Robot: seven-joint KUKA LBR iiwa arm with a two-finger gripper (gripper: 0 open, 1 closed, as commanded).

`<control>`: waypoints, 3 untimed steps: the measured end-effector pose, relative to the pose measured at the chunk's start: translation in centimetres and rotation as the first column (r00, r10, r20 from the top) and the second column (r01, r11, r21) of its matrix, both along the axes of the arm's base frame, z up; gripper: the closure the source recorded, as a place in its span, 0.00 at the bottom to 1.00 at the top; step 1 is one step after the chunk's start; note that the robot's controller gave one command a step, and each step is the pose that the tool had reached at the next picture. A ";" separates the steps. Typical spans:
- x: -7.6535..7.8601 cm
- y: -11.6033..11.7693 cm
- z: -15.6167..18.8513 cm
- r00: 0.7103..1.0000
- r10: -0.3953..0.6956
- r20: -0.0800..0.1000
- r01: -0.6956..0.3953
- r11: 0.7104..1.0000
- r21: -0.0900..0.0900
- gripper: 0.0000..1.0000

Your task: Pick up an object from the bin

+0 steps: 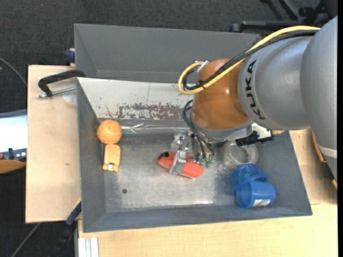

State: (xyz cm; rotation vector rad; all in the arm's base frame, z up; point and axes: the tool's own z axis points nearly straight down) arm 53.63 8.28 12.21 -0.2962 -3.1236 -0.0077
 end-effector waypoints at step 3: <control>0.7 -0.9 7.9 1.000 -0.002 0.021 0.002 1.000 0.004 1.00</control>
Offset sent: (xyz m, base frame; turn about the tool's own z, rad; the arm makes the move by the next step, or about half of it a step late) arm 0.0130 -0.0156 0.0821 0.0277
